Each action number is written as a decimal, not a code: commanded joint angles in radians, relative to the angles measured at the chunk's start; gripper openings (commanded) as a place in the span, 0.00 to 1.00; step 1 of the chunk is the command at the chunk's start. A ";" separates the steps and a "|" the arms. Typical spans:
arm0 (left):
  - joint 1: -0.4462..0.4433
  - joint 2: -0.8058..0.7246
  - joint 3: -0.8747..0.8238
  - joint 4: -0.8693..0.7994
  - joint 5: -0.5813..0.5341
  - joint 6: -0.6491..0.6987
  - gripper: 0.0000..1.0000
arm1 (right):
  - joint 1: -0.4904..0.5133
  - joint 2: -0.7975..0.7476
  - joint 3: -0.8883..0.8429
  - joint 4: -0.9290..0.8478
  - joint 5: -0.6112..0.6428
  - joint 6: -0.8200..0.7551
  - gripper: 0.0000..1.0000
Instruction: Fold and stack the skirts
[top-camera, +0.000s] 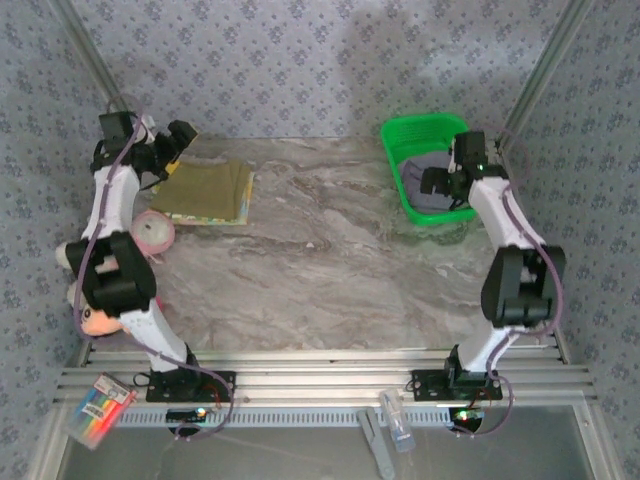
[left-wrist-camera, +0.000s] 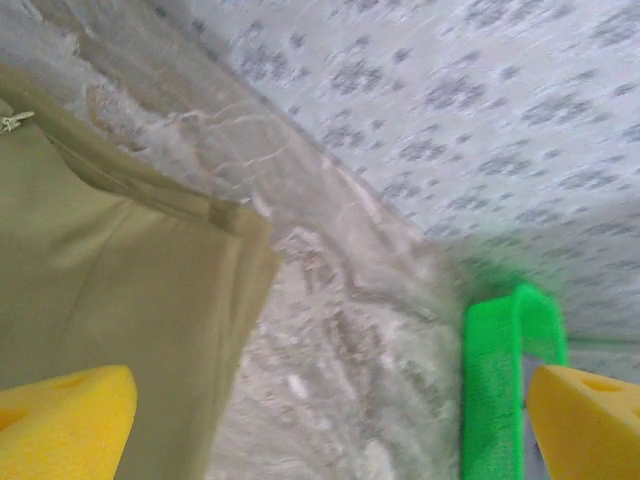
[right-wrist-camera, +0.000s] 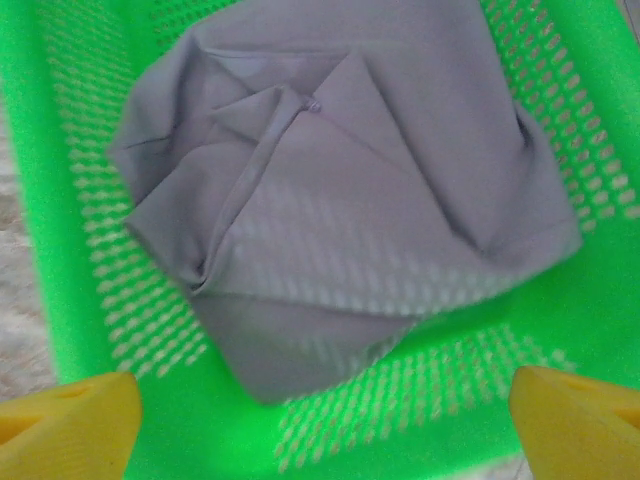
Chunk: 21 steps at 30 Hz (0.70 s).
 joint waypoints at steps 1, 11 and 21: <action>0.000 -0.140 -0.189 0.158 -0.013 -0.112 1.00 | -0.011 0.176 0.201 -0.159 0.032 -0.127 0.99; -0.032 -0.433 -0.456 0.073 -0.088 -0.096 1.00 | -0.018 0.629 0.748 -0.462 0.115 -0.294 1.00; -0.036 -0.558 -0.595 -0.087 -0.081 0.000 1.00 | -0.016 0.658 0.657 -0.390 0.173 -0.226 0.77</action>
